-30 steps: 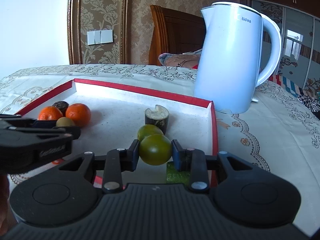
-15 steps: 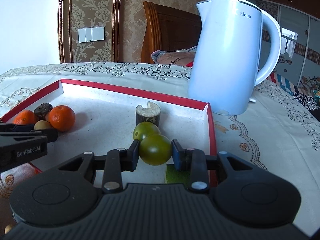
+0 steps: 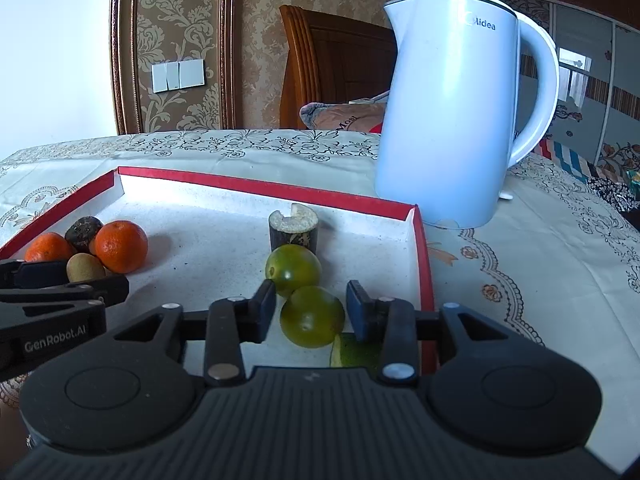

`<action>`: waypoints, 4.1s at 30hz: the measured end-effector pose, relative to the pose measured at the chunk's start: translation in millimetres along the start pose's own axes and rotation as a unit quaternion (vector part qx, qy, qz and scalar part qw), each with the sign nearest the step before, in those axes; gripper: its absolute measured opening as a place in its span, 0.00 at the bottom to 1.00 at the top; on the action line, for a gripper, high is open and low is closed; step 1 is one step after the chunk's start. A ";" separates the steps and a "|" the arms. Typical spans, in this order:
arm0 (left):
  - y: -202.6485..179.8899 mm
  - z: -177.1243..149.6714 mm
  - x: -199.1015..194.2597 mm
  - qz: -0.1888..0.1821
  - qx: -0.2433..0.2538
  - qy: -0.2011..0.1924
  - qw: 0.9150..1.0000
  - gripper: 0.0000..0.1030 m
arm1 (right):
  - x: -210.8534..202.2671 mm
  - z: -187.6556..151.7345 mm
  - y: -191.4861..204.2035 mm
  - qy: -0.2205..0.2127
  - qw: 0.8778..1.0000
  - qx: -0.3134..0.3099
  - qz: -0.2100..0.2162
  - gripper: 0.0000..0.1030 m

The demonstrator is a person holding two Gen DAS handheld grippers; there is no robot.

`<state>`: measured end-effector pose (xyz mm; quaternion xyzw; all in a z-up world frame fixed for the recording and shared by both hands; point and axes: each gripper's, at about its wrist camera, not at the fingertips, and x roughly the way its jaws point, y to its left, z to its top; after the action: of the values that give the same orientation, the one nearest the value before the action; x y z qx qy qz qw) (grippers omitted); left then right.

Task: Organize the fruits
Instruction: 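Open both tools to release the potato and green fruit in the tray, then withdraw both tools from the tray toward the dark log chunk and last potato, then close the right tool on the dark log chunk while the left tool approaches the last potato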

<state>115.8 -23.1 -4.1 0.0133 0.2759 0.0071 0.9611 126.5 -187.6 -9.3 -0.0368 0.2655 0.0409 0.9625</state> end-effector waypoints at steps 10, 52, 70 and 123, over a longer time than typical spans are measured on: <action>5.4 -0.4 -5.0 0.002 -0.012 -0.009 1.000 0.68 | -8.4 -2.4 -0.9 -0.019 1.000 0.004 -0.010 0.62; 23.9 -53.3 -109.3 -0.081 0.019 -0.056 0.995 0.84 | -77.7 -30.9 -21.4 -0.086 0.995 0.047 0.007 0.96; 15.8 -65.0 -83.1 -0.093 0.044 0.050 0.993 0.84 | -75.7 -32.2 -20.2 -0.081 0.996 0.044 0.003 0.97; 64.2 -78.2 -119.6 0.010 -0.005 0.014 1.000 0.87 | -114.4 -56.3 24.1 -0.046 0.974 -0.100 0.198 0.97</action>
<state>-27.5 40.2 -5.1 0.0108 0.2890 0.0183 0.9571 -2.3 -175.7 0.1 -0.0774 0.2174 0.2586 0.9380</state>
